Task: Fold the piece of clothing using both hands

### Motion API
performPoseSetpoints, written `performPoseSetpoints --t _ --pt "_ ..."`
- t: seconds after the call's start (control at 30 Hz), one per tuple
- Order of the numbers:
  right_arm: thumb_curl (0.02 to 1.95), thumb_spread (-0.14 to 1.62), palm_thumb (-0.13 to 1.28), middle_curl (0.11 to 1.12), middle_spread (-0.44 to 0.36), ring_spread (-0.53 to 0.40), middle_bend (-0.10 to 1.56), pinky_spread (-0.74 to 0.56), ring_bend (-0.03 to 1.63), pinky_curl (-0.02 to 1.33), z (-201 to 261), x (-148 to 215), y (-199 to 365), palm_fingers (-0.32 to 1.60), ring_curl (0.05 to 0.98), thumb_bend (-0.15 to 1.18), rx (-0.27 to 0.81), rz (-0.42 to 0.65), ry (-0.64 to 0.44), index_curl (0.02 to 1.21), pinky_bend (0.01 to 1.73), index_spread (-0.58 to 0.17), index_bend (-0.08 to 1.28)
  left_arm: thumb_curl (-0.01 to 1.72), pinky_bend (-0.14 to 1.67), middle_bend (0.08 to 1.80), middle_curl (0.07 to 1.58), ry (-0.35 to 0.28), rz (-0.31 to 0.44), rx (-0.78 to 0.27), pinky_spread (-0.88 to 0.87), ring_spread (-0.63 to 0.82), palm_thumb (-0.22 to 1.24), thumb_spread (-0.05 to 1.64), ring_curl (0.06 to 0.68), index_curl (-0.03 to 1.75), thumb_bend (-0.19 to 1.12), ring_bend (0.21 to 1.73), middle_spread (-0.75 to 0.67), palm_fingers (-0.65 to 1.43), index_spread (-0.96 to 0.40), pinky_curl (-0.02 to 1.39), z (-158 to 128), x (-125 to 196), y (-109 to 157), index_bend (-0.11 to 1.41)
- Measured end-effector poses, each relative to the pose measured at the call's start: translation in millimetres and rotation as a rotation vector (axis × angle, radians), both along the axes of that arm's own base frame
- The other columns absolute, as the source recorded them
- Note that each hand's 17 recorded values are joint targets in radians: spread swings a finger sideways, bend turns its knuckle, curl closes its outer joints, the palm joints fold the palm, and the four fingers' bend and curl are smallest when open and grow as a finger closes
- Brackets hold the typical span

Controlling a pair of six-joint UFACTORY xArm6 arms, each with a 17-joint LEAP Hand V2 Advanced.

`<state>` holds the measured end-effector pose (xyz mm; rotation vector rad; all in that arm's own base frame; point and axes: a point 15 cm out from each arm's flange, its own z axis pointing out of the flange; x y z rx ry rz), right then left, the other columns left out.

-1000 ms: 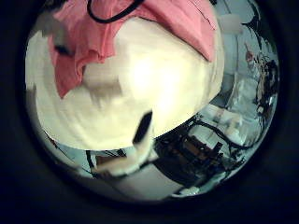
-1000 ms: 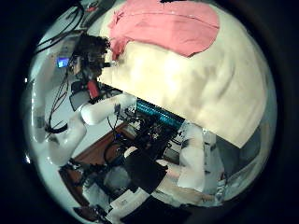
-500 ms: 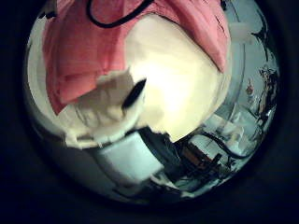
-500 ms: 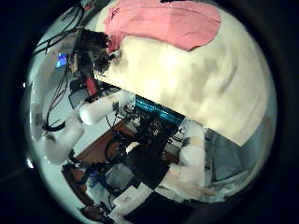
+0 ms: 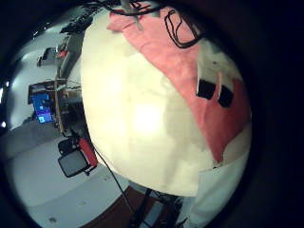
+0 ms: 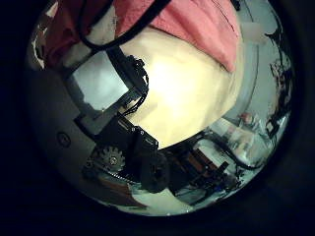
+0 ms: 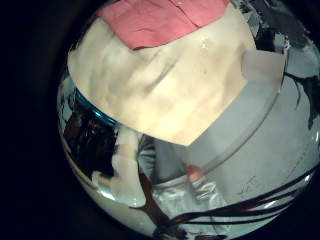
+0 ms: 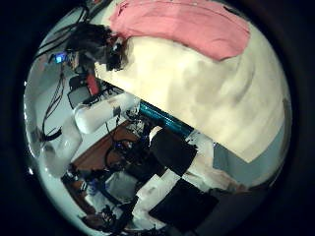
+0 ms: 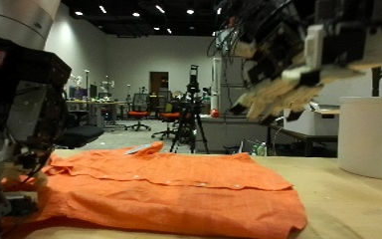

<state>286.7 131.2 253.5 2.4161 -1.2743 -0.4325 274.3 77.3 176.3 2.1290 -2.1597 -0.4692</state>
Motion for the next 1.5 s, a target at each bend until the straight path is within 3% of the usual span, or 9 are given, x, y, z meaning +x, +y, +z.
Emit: performPoseSetpoints --t 0.27,0.43,0.67,0.87,1.13,1.2,1.3,1.37,1.5 --pt "0.29 1.14 0.54 0.38 -0.026 -0.038 0.33 0.2 0.57 0.27 -40.9 31.6 24.1 0.38 0.281 -0.01 0.014 -0.006 -0.116 0.26 0.27 -0.25 0.15 0.56 1.17 0.94 0.85 0.04 -0.034 -0.004 -0.65 -0.47 0.77 0.98 0.518 0.7 -0.01 1.29 -0.52 1.06 -0.57 0.56 17.7 -12.6 -7.6 0.51" --pt "0.3 1.06 0.55 0.39 -0.035 -0.086 0.35 0.14 0.62 0.28 -74.7 25.1 22.6 0.36 0.296 -0.02 -0.008 -0.032 -0.116 0.26 0.31 -0.225 0.14 0.6 1.2 0.92 0.9 0.017 -0.048 0.0 -0.65 -0.46 0.77 0.97 0.524 0.79 -0.02 1.3 -0.54 1.04 -0.6 0.56 26.3 -7.6 -8.1 0.49" --pt "0.32 1.01 0.56 0.41 -0.053 -0.133 0.36 0.08 0.66 0.28 -100.4 21.0 29.2 0.35 0.311 -0.02 -0.039 -0.044 -0.094 0.27 0.34 -0.213 0.16 0.63 1.21 0.89 0.97 0.029 -0.058 0.004 -0.65 -0.46 0.76 0.96 0.526 0.91 -0.02 1.31 -0.56 1.04 -0.64 0.56 34.2 -11.3 -10.4 0.44" --pt "0.33 0.99 0.6 0.42 -0.067 -0.169 0.38 0.06 0.68 0.28 -110.1 27.0 28.7 0.38 0.316 -0.02 -0.055 -0.058 -0.116 0.29 0.34 -0.216 0.19 0.65 1.21 0.87 1.01 0.029 -0.064 0.008 -0.64 -0.46 0.76 0.95 0.525 1.0 -0.02 1.31 -0.57 1.04 -0.67 0.56 41.4 -15.5 -12.3 0.39" --pt "0.35 0.98 0.69 0.44 -0.121 -0.256 0.38 -0.05 0.73 0.26 -118.4 31.6 10.5 0.49 0.337 -0.02 -0.154 -0.053 -0.137 0.35 0.35 -0.27 0.22 0.67 1.2 0.85 1.05 0.018 -0.065 0.012 -0.64 -0.46 0.76 0.95 0.521 1.1 -0.02 1.29 -0.59 1.04 -0.7 0.56 53.3 -19.8 -12.9 0.32" --pt "0.35 0.97 0.7 0.46 -0.156 -0.296 0.41 -0.15 0.76 0.26 -119.9 32.6 11.1 0.64 0.343 -0.02 -0.155 -0.057 -0.142 0.36 0.39 -0.303 0.22 0.67 1.2 0.84 1.06 0.015 -0.066 0.012 -0.64 -0.46 0.75 0.95 0.52 1.12 -0.02 1.29 -0.59 1.05 -0.7 0.56 55.0 -19.9 -13.3 0.31" --pt "0.35 1.0 0.7 0.49 -0.216 -0.349 0.44 -0.41 0.89 0.3 -120.0 34.4 9.3 1.02 0.384 -0.03 -0.151 -0.06 -0.142 0.38 0.6 -0.372 0.22 0.68 1.2 0.82 1.07 0.016 -0.066 0.017 -0.64 -0.47 0.75 0.95 0.52 1.15 -0.02 1.29 -0.6 1.05 -0.71 0.56 57.9 -21.1 -12.3 0.28" --pt "0.35 1.01 0.69 0.53 -0.236 -0.351 0.49 -0.47 0.91 0.33 -119.6 36.4 5.6 1.1 0.411 -0.03 -0.15 -0.071 -0.143 0.41 0.65 -0.394 0.25 0.68 1.2 0.81 1.08 0.025 -0.068 0.032 -0.64 -0.47 0.75 0.95 0.52 1.17 -0.02 1.28 -0.6 1.05 -0.71 0.56 61.7 -22.9 -8.6 0.27" --pt "0.35 1.08 0.76 0.62 -0.25 -0.331 0.67 -0.49 0.98 0.44 -117.6 37.4 6.3 1.35 0.477 0.0 -0.149 -0.077 -0.151 0.53 0.88 -0.429 0.46 0.68 1.19 0.8 1.09 0.033 -0.082 0.043 -0.64 -0.48 0.75 0.96 0.517 1.2 -0.02 1.28 -0.6 1.06 -0.72 0.56 66.9 -23.4 -9.6 0.24"
